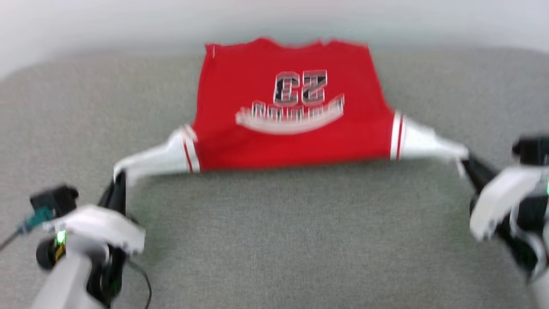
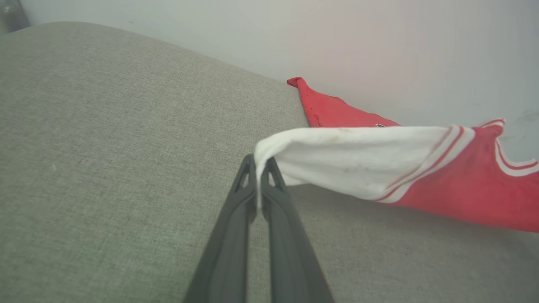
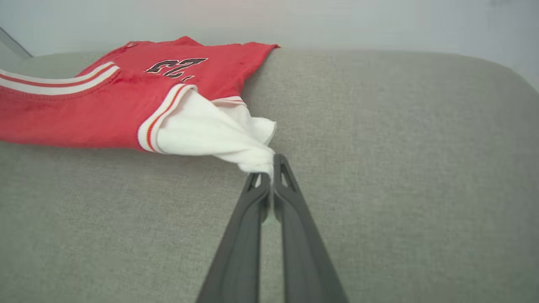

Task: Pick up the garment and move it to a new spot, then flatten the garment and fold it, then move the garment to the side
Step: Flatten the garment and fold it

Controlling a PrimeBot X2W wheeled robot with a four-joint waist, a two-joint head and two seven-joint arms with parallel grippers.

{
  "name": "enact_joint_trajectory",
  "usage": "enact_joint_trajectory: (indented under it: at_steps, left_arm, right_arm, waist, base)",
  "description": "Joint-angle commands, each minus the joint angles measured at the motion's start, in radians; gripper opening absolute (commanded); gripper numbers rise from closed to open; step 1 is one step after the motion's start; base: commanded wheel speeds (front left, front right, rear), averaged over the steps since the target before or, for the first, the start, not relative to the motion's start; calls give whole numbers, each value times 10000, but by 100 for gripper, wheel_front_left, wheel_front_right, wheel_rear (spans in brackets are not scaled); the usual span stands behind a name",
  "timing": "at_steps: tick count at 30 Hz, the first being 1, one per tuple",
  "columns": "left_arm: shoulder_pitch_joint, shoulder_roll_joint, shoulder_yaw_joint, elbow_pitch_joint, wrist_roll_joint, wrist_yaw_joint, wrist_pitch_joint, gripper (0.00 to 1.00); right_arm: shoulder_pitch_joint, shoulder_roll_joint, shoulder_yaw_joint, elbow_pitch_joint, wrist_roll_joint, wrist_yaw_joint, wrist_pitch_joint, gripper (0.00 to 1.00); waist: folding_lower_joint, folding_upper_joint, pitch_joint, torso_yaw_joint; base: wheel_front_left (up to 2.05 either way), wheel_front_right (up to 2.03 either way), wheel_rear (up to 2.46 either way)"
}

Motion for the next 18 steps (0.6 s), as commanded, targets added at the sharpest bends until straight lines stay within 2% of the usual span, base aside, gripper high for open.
enact_joint_trajectory:
  at_steps: [1,5,11,15,18]
  left_arm:
    - [571,160,27,-437,20,226,121,0]
    - [2561,245,66,-1753,-115,1045,409,0]
    - [4855,353,-91,-2999,-59,1989,790,0]
    - [5723,355,-278,-3652,101,2537,957,0]
    - [6153,415,-330,-3938,233,2865,1029,0]
  right_arm:
    - [732,145,-258,-304,-54,-15,188,0]
    - [2734,627,-907,-1145,-308,-15,694,0]
    - [5402,1627,-1713,-2000,-524,-13,1450,0]
    - [6687,2158,-2081,-2512,-800,-15,1823,0]
    - [7305,2212,-2188,-2550,-988,-15,1895,2]
  waist:
    - [3,-1,-819,10]
    - [3,-1,-1385,-22]
    - [3,-1,-2007,-29]
    - [3,-1,-2096,-54]
    - [3,-1,-2096,-61]
  base:
    - [0,0,0]
    - [0,0,0]
    - [0,0,0]
    - [0,0,0]
    - [0,0,0]
